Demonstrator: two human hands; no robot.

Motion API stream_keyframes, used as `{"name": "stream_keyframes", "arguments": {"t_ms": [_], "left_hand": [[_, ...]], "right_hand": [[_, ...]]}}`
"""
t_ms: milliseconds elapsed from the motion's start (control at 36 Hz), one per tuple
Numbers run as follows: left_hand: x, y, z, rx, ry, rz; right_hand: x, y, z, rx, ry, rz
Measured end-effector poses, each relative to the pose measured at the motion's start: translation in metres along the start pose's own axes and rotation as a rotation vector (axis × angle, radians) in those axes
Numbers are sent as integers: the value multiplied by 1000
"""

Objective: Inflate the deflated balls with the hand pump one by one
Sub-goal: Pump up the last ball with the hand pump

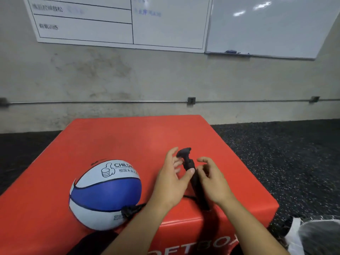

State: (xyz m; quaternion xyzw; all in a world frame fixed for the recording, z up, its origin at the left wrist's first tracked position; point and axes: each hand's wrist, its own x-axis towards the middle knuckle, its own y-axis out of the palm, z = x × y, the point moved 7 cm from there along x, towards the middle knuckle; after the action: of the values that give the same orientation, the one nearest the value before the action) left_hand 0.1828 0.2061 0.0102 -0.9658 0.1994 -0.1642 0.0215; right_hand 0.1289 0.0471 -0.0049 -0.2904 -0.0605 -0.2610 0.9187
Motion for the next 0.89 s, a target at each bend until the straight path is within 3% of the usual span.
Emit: {"name": "stream_keyframes", "arguments": {"t_ms": [56,222,361,583,694,806,889], "left_hand": [[3,-9,4,23,-34,-20],[9,-24,11,38,-138,-35],[0,-30,-1,125,-166,-5],[-36,-67,-72,329,98,-40],[-60,-120,-94,590,229,-68],[-81,-179,-80,751,259,-83],[-97,-208,-58,711,163,-96]], "right_hand": [[4,20,-2,20,34,93],[6,39,10,231,64,166],[12,45,13,144,21,145],[24,78,0,-225,40,232],[18,85,17,-369,-19,232],[1,86,60,34,-162,222],[-25,104,83,335,-162,465]]}}
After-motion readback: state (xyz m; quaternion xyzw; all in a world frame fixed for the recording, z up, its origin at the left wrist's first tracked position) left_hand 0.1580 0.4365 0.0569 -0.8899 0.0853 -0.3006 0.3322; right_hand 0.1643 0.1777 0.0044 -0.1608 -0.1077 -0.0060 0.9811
